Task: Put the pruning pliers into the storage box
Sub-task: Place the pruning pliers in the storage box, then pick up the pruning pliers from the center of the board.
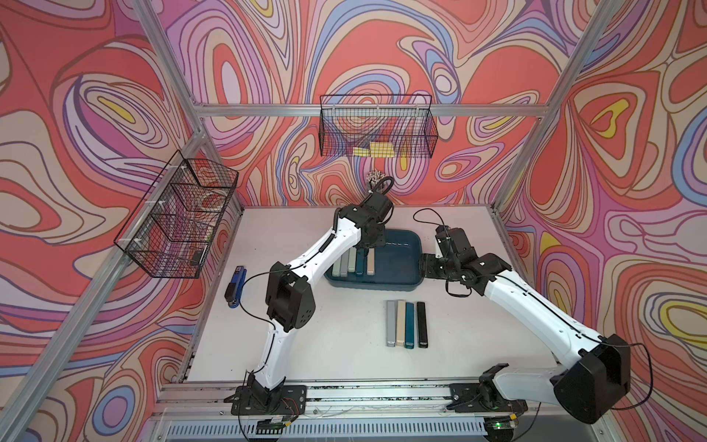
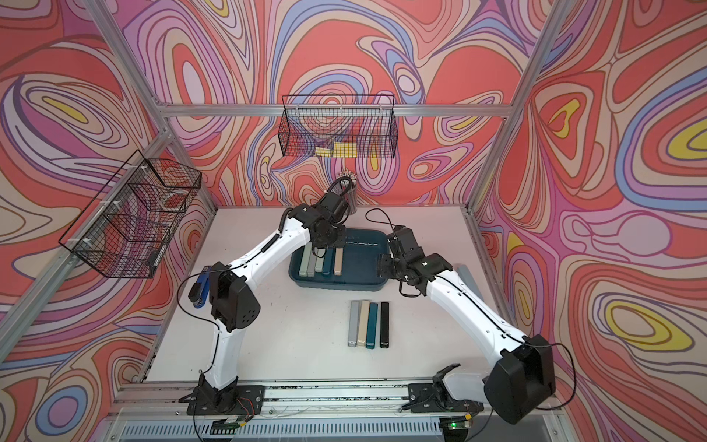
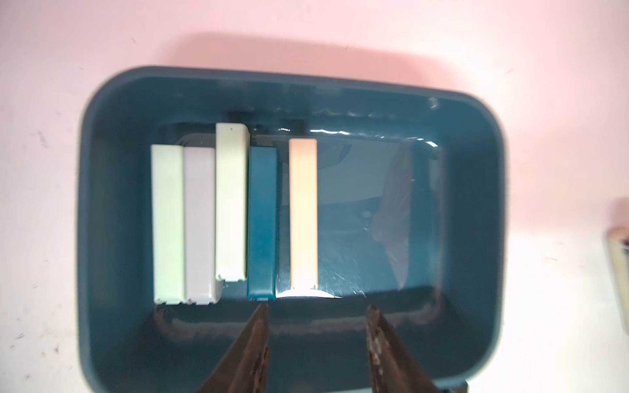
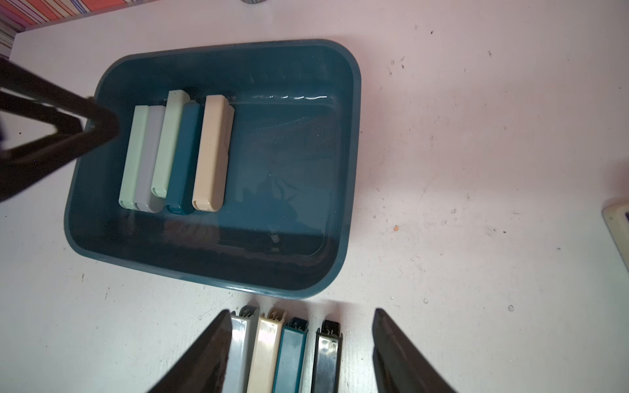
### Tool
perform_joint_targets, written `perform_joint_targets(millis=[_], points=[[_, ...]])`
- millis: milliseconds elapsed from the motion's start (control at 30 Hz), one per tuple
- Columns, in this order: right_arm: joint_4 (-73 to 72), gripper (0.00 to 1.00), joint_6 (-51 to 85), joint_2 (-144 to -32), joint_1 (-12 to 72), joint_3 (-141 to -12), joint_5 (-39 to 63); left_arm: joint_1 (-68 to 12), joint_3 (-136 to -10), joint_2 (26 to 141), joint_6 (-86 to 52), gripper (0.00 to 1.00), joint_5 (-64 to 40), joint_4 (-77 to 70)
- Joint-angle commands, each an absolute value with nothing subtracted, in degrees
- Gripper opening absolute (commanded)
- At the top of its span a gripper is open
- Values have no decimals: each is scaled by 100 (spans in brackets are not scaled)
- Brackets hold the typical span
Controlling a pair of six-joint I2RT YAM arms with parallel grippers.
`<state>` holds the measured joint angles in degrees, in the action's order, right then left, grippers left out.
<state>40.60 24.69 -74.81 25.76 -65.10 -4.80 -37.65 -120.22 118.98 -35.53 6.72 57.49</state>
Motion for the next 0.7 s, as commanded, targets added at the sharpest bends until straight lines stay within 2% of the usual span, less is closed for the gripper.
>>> perform_joint_targets(millis=[0,233,333,667], points=[[4085,67,2334,-7534,2586,-6777,-589,-3918,-11198,11265,-3521,50,838,5966],[4074,67,2141,-7676,2584,-7004,-796,-4566,-8433,9888,-3823,56,335,4774],[4034,67,2039,-7784,2589,-7072,-890,-4926,-7614,9606,-4127,56,159,4334],[3877,67,2171,-7934,2584,-7034,-776,-5746,-6869,9736,-4850,56,-178,3529]])
